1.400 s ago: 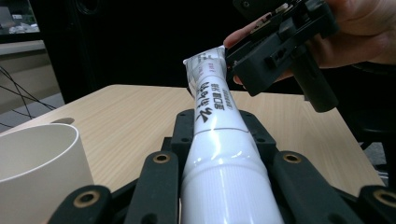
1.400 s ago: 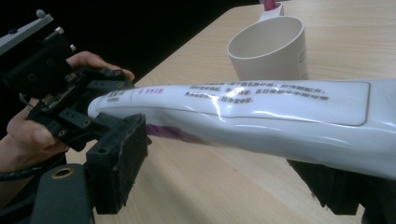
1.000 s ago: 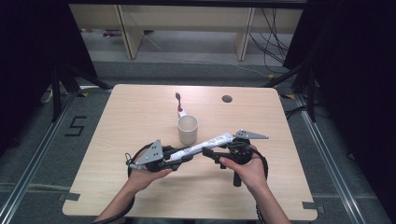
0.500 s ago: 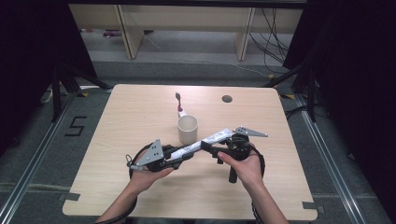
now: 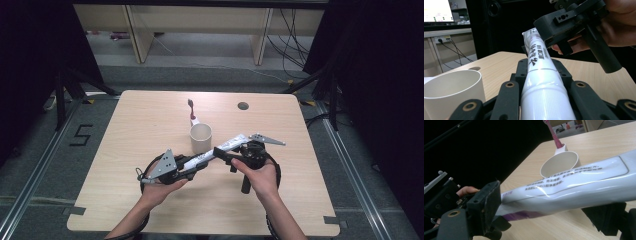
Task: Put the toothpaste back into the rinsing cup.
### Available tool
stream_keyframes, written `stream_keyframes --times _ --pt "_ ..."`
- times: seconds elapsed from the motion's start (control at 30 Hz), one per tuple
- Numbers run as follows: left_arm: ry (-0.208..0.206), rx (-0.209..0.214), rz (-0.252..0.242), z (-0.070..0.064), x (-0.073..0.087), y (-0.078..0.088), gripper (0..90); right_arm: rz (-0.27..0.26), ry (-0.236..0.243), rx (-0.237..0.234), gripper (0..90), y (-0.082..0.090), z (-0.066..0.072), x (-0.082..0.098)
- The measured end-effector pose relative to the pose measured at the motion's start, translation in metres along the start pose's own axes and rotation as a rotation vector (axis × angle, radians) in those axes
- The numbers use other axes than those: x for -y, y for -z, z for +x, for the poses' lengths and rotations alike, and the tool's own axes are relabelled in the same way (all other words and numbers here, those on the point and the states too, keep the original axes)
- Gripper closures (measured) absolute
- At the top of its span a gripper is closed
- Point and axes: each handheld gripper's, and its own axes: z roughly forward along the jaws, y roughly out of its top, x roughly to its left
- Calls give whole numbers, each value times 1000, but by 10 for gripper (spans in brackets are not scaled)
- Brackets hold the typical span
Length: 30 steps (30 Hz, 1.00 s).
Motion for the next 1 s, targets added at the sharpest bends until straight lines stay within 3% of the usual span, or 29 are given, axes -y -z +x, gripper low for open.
stream_keyframes --times 0.07,0.13,0.17,0.2,0.3,0.4,0.53,0.63,0.77,1.0 --pt "0 -6 1 0 1 0 702 5 -27 2 199 0 1 0" --pt "4 -13 -4 -2 1 -1 702 -6 2 -4 201 -2 -2 0" --pt "8 -15 -6 -2 1 -1 702 -4 -9 -3 204 -2 -2 0" --pt "13 -17 -11 -3 2 -2 702 0 -55 2 208 -1 1 0" --pt "11 -23 -13 -3 3 -3 701 -13 -38 3 219 -3 -3 0" --pt "15 -25 -14 -4 3 -3 701 -12 -89 13 250 -1 -2 0" --pt "16 -30 -8 -5 3 -4 699 -29 -95 6 283 -2 -5 0" --pt "1 -24 6 -6 3 -5 698 -38 -99 0 322 -2 -6 0" --pt "15 -26 14 -8 4 -8 698 -54 -113 -8 384 -2 -8 0" --pt "6 -36 51 -11 6 -12 696 -90 -149 -20 521 3 -8 -2"
